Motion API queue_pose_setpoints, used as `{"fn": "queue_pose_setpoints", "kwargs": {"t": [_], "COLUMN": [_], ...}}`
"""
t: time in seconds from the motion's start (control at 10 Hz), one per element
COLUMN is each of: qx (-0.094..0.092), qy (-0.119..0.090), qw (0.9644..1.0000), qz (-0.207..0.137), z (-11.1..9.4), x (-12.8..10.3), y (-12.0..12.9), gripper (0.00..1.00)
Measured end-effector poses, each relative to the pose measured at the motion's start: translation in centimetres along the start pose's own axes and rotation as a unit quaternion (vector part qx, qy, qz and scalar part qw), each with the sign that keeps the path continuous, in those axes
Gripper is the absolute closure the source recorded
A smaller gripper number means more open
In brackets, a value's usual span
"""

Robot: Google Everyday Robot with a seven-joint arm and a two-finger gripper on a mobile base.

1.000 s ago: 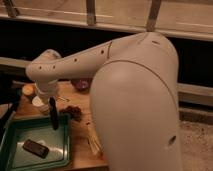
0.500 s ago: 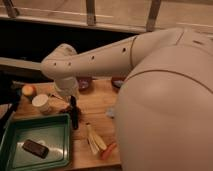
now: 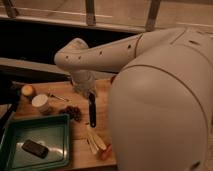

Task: Wipe table surface with brush

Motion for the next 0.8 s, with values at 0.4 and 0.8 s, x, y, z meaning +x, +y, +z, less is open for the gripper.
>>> {"fn": "queue_pose_setpoints", "kwargs": {"t": [0.4,0.8], "qx": [-0.008,-0.084], "qy": [-0.001,-0.013], "qw": [1.0000,0.9964], "qz": [-0.001,0.007], "z": [0.2,4.6], "x": [0.2,-1.3], "y": [0.5,0.5], "gripper": [1.00,1.00]}}
